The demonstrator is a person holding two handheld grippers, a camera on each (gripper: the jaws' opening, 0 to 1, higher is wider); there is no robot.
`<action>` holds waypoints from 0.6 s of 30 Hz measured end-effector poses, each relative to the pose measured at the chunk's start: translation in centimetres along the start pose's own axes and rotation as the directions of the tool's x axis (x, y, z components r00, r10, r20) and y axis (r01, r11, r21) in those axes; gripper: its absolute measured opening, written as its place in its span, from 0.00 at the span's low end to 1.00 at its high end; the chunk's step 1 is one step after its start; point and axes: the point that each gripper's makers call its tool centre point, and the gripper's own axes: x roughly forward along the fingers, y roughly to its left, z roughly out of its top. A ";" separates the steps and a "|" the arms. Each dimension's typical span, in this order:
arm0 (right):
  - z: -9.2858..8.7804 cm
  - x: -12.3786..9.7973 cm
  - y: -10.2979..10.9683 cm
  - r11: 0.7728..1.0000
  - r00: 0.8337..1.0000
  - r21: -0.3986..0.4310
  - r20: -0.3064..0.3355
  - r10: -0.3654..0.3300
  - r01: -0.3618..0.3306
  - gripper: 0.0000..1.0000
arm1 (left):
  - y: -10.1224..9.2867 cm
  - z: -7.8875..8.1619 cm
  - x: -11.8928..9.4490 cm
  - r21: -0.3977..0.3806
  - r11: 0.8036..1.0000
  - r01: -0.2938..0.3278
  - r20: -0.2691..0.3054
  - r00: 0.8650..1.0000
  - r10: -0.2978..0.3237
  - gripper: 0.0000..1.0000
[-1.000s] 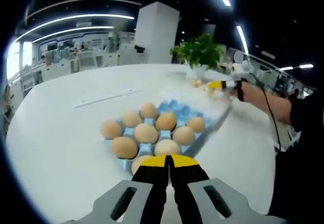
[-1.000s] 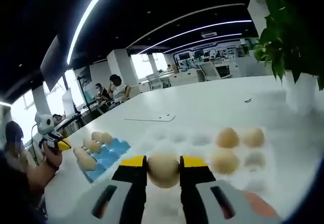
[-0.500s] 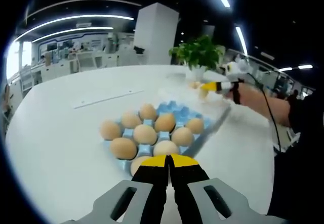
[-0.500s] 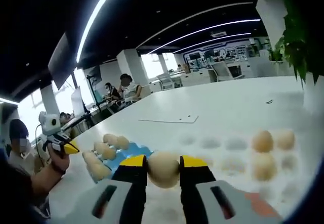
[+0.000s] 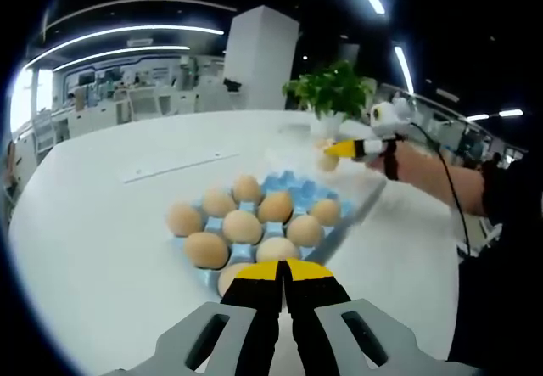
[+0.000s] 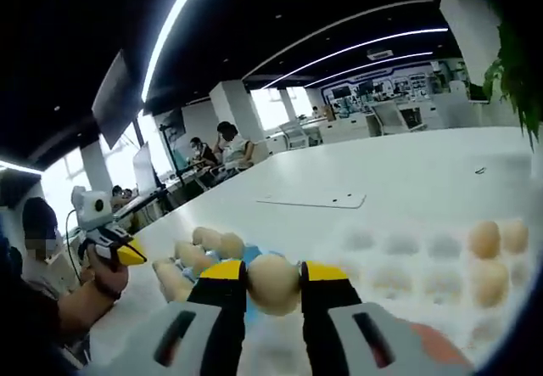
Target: Pick up the eggs on the table and place them into the egg tray on the table
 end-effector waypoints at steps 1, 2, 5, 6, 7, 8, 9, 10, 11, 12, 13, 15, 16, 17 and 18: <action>-0.1 0.3 0.4 1.000 1.000 -0.001 -0.003 0.008 -0.008 0.25 | 0.0 0.0 0.0 -0.001 1.000 0.001 0.000 1.000 -0.001 0.01; -0.1 0.4 0.5 1.000 1.000 -0.002 -0.003 0.011 -0.011 0.25 | 0.0 0.0 0.0 -0.001 1.000 0.001 0.001 1.000 -0.001 0.01; -0.3 1.0 1.2 1.000 1.000 -0.007 -0.009 0.023 -0.023 0.25 | 0.0 0.0 0.0 -0.002 1.000 0.001 0.002 1.000 -0.001 0.01; -0.3 1.2 1.4 1.000 1.000 -0.006 -0.008 0.025 -0.025 0.25 | 0.0 0.0 0.0 -0.002 1.000 0.001 0.002 1.000 -0.001 0.01; -0.4 1.4 1.6 1.000 0.999 -0.005 -0.010 0.030 -0.030 0.25 | 0.0 0.0 0.0 -0.002 1.000 0.001 0.002 1.000 -0.001 0.01; -0.4 1.7 1.8 0.999 0.999 -0.002 -0.013 0.035 -0.035 0.25 | 0.1 0.0 0.0 -0.001 1.000 0.001 0.003 1.000 -0.001 0.01; -0.5 1.9 2.1 0.999 0.999 -0.002 -0.014 0.040 -0.040 0.25 | 0.1 0.1 0.0 -0.001 1.000 0.001 0.003 1.000 -0.001 0.01; -0.6 2.1 2.3 0.999 0.999 -0.004 -0.016 0.044 -0.044 0.25 | 0.1 0.0 0.0 -0.001 1.000 0.001 0.003 1.000 -0.001 0.01; -0.6 2.3 2.5 0.999 0.999 -0.004 -0.018 0.048 -0.048 0.25 | 0.0 0.0 -0.1 -0.001 1.000 0.001 0.003 1.000 -0.001 0.01; -0.6 2.5 2.8 0.999 0.998 -0.004 -0.017 0.054 -0.054 0.25 | 0.0 0.1 0.0 -0.001 1.000 0.002 0.004 1.000 -0.002 0.01; -0.6 2.9 3.2 0.998 0.998 -0.004 -0.018 0.062 -0.062 0.25 | 0.1 0.1 0.0 -0.002 1.000 0.003 0.004 1.000 -0.003 0.01; -0.6 3.2 3.5 0.998 0.998 -0.005 -0.018 0.068 -0.068 0.25 | 0.1 0.1 0.0 -0.004 1.000 0.004 0.004 1.000 -0.004 0.01; -0.6 3.5 3.9 0.997 0.997 -0.007 -0.019 0.074 -0.075 0.26 | 0.1 0.1 0.0 -0.004 1.000 0.004 0.005 1.000 -0.004 0.01; -0.7 3.7 4.1 0.997 0.997 -0.009 -0.022 0.080 -0.080 0.26 | 0.1 0.1 0.0 -0.005 1.000 0.004 0.005 1.000 -0.004 0.01; -0.7 3.9 4.4 0.996 0.996 -0.011 -0.026 0.085 -0.086 0.26 | 0.1 0.1 0.0 -0.005 1.000 0.004 0.005 1.000 -0.004 0.01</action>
